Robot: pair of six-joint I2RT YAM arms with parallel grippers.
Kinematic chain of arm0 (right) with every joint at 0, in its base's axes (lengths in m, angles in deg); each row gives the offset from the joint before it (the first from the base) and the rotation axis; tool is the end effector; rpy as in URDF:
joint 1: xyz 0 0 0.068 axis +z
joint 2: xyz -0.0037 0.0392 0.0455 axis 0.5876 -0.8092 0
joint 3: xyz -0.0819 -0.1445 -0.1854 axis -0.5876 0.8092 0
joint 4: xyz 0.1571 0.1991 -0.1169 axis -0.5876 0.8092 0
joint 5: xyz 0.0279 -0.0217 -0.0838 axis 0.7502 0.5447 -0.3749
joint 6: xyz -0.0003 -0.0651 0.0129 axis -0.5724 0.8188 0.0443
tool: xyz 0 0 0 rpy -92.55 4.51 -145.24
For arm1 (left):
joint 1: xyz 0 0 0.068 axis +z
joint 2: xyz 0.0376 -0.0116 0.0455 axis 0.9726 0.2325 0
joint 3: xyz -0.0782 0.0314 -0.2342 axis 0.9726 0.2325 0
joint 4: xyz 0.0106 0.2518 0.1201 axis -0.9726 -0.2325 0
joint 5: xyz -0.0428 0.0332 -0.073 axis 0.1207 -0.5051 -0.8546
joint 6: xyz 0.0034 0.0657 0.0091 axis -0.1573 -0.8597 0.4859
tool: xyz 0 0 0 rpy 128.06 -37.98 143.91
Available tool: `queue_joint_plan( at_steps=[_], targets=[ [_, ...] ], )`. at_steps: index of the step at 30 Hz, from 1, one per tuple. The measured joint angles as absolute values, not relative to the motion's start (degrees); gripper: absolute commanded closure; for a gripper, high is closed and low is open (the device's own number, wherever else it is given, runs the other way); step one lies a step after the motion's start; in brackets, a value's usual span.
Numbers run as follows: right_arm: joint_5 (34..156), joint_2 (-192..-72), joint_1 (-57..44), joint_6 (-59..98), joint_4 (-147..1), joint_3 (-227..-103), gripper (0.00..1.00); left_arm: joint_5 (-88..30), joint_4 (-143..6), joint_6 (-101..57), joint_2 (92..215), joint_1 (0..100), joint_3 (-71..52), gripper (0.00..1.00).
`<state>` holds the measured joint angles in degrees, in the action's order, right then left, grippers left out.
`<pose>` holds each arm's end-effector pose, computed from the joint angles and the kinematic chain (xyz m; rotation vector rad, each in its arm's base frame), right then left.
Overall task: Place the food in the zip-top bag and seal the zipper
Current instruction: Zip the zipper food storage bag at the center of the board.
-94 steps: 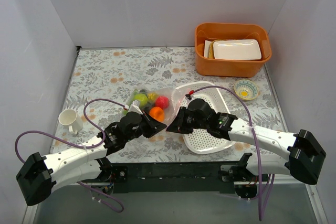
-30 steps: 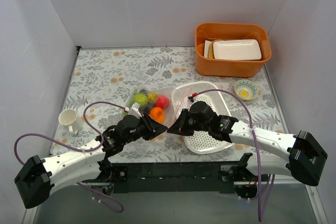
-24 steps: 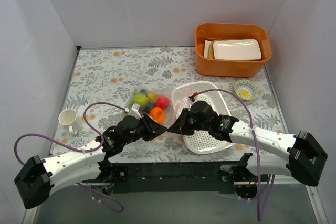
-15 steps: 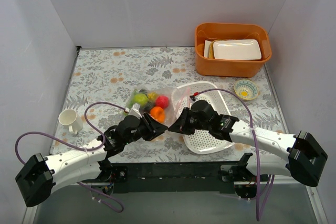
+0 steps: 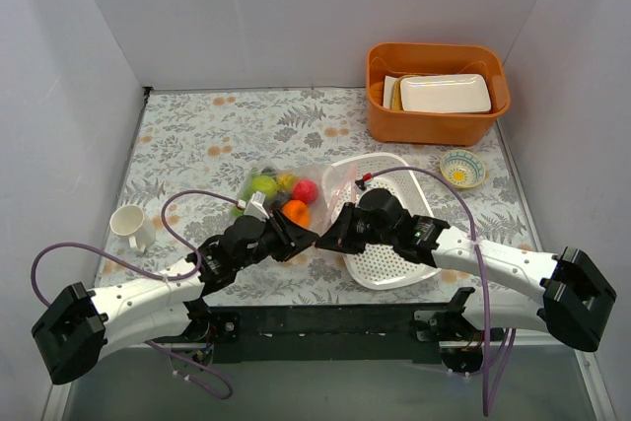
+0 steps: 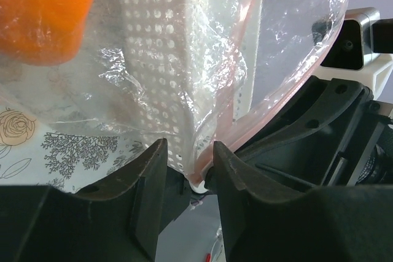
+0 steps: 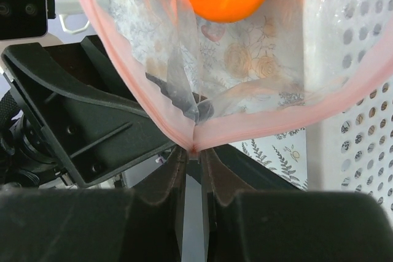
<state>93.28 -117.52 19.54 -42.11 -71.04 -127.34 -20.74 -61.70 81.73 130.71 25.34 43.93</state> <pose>0.1620 0.2454 0.1943 0.2079 2.4379 1.2792 0.1513 -0.1883 0.1525 -1.3422 2.1644 -1.6092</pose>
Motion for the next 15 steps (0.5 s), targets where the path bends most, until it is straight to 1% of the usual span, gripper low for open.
queue_joint_plan(
  at_steps=[4,5,6,15],
  targets=[
    [93.42,-117.45,19.54,-42.09,-70.97,-127.34,0.89,-20.81,-60.37,81.93,131.92,25.34,43.93,0.87],
    [93.42,-117.45,19.54,-42.09,-70.82,-127.34,0.89,-20.89,-59.86,81.97,132.18,25.34,43.91,0.96],
    [93.39,-117.45,19.54,-42.07,-70.75,-127.34,0.89,-21.00,-59.56,81.90,132.40,25.31,43.89,1.00],
    [93.02,-117.48,19.50,-42.07,-70.71,-127.34,0.89,-21.53,-59.75,81.95,132.55,25.34,43.86,1.00]
  ],
)
